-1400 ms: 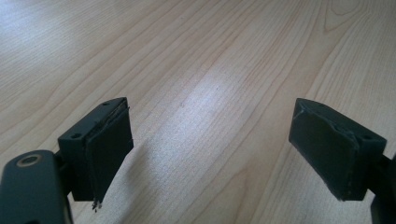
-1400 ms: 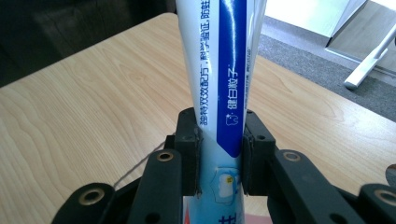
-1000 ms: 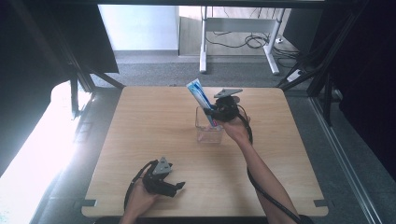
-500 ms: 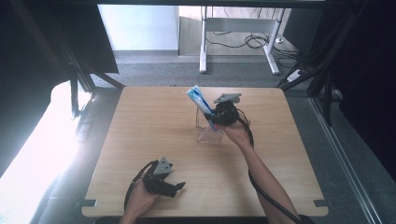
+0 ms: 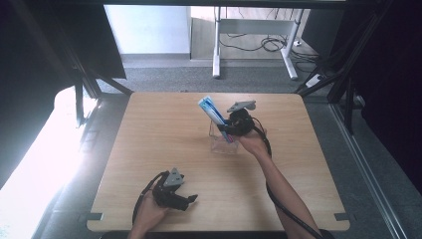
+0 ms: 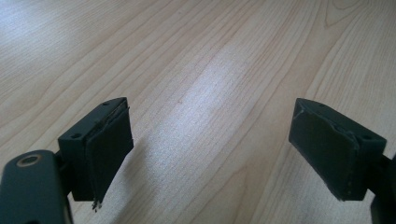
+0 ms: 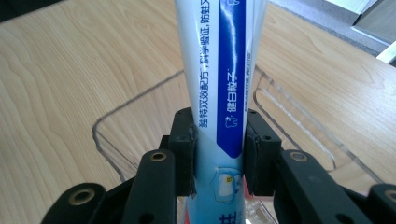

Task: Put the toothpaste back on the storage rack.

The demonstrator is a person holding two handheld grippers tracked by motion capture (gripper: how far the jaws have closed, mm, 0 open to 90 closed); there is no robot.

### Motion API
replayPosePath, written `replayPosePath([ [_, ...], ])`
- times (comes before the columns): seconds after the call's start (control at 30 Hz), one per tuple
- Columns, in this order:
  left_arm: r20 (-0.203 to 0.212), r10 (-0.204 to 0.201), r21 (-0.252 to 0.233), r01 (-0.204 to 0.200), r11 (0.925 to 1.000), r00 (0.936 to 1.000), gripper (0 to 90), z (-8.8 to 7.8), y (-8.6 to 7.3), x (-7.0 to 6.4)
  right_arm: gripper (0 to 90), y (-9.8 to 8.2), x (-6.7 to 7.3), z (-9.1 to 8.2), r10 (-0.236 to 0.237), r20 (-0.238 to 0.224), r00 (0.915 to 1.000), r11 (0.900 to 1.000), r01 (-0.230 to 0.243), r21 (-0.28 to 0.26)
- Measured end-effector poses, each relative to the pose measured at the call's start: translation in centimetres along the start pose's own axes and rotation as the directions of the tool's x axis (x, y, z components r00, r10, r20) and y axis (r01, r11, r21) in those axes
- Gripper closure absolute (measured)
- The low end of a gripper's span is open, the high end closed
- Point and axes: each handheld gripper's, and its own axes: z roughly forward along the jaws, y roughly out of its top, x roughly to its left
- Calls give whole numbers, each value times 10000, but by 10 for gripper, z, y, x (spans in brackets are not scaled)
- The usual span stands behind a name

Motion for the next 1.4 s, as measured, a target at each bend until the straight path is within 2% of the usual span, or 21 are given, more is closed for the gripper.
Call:
replayPosePath([
  [0.27, 23, 52, 51, -52, 10000, 10000, 136, 1, 0, 0, 645, -2, -1, 0, -48, -284, 9996, 9997, 55, 252],
  [0.47, 22, 40, 70, -40, 10000, 10000, 136, 1, 0, 0, 577, -2, -3, -1, 112, -401, 9991, 9999, -108, 96],
  [0.57, 27, 62, 81, -63, 9999, 10000, 136, 2, 0, 0, 562, -1, -2, -1, 25, -498, 9988, 9998, -15, 202],
  [0.8, 1, 128, 100, -128, 9999, 9999, 136, 2, 0, 0, 537, 1, -1, -5, 38, -461, 9989, 10000, -39, -39],
  [0.9, -7, 135, 97, -135, 9999, 9999, 136, 2, 0, 0, 498, 2, -1, -8, 155, -569, 9983, 9999, -150, 87],
  [0.97, -2, 125, 82, -124, 9999, 9999, 136, 2, 0, 0, 482, 2, 1, -11, 68, -535, 9985, 9998, -59, 170],
  [1.3, 105, -76, -125, 77, 9999, 9999, 135, 0, 1, 0, 355, 1, 5, -22, 109, -621, 9980, 9999, -102, 117],
  [1.4, 109, -44, -102, 45, 9999, 9999, 135, 1, 1, 0, 322, 1, 7, -25, -24, -635, 9980, 10000, 27, 52],
])
